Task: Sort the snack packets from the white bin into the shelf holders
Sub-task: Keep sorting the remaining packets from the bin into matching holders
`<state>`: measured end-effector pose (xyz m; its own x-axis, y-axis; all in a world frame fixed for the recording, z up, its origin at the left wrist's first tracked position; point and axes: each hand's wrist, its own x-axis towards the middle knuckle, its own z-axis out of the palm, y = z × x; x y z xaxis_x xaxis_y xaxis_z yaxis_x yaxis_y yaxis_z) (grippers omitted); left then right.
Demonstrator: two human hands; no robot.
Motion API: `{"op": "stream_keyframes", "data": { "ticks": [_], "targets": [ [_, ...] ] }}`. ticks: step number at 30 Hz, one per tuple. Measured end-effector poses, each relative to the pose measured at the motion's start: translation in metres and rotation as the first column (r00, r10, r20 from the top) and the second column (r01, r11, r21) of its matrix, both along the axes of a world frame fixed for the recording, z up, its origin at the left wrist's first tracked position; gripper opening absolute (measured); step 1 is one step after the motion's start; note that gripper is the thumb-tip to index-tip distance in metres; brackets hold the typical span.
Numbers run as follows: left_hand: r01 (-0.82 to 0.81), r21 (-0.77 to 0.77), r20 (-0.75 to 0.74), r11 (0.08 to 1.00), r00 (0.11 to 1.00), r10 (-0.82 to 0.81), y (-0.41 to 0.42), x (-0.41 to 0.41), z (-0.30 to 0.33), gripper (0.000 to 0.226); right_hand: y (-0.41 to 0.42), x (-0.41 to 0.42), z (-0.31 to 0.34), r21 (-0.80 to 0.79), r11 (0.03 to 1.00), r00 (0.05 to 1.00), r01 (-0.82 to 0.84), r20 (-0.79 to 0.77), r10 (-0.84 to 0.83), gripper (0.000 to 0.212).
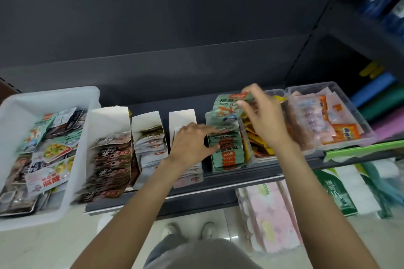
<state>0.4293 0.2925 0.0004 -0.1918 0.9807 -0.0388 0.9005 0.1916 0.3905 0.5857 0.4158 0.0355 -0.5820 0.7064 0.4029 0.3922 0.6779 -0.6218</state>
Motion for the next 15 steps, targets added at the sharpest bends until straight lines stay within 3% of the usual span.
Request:
{"op": "stream_keyframes", "data": {
  "ticks": [4, 7, 10, 13, 15],
  "targets": [
    [-0.01, 0.03, -0.024, 0.999, 1.0, 0.011, 0.0, -0.001, -0.001, 0.036, 0.001, -0.01, -0.033, 0.081, 0.993, 0.955, -0.088, 0.292, 0.061, 0.009],
    [-0.009, 0.049, -0.013, 0.999, 1.0, 0.009, 0.003, -0.005, -0.002, 0.033, -0.001, -0.01, -0.041, 0.295, 0.954, 0.931, -0.06, 0.36, -0.053, 0.007],
    [0.002, 0.027, 0.006, 1.0, 1.0, -0.002, 0.004, -0.007, -0.003, 0.032, -0.006, -0.009, -0.043, 0.342, 0.936, 0.876, -0.076, 0.471, -0.101, 0.012],
    [-0.024, 0.077, 0.052, 0.997, 0.998, 0.02, -0.003, -0.009, 0.003, 0.031, -0.011, -0.004, -0.033, 0.3, 0.951, 0.914, -0.074, 0.401, -0.055, 0.022],
    [-0.081, 0.218, 0.16, 0.973, 0.986, 0.046, -0.016, -0.016, 0.016, 0.028, -0.02, -0.007, -0.016, 0.215, 0.971, 0.958, -0.101, 0.286, 0.036, 0.027]
  ]
}}
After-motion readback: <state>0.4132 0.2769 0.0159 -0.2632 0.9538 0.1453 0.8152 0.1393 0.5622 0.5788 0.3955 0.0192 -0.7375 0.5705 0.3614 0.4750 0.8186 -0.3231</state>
